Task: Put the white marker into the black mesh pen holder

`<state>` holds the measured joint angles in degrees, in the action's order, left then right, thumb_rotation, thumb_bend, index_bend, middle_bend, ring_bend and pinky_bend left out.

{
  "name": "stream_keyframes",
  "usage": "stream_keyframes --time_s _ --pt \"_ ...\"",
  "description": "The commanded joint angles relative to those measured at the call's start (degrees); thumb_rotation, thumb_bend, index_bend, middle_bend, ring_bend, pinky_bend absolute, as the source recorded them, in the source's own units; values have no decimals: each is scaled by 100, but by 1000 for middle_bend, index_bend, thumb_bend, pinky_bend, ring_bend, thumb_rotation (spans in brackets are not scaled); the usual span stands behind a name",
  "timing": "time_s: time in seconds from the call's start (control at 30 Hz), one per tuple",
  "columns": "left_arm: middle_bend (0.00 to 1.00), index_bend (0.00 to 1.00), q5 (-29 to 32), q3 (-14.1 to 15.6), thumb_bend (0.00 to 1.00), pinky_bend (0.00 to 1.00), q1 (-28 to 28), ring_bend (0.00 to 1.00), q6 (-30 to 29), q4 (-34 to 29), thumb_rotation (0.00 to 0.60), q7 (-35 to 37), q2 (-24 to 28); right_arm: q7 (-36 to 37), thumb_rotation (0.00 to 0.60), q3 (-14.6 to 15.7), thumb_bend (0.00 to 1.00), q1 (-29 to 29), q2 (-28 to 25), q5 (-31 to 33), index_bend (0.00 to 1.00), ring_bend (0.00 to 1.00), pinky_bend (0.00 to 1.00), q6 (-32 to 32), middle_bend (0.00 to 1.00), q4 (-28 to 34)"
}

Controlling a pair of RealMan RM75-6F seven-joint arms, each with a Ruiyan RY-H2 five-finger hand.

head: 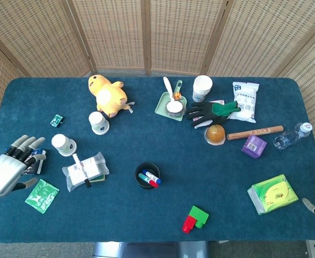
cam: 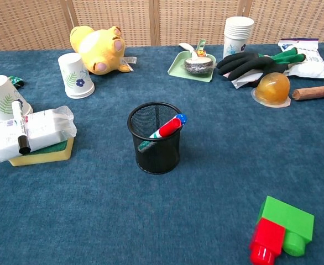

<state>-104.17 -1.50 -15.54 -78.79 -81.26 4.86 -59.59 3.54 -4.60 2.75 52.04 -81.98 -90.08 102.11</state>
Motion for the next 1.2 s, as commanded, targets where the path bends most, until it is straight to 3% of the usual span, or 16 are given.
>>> stream_keyframes --time_s 0.03,0.27,1.2 --pt "0 328 12 3 218 31 -203 0 213 -11 600 -249 -271 22 600 2 0 -1 -11 -5 25 0 0 14 0 1" --pt "0 392 17 -34 316 49 -534 0 434 68 600 -575 -743 106 600 0 0 5 -37 11 30 0 0 42 0 1" --pt "0 369 799 1 318 47 -1159 0 1604 -620 600 -2207 -1045 362 600 -1 0 16 -123 27 64 0 0 116 0 -21"
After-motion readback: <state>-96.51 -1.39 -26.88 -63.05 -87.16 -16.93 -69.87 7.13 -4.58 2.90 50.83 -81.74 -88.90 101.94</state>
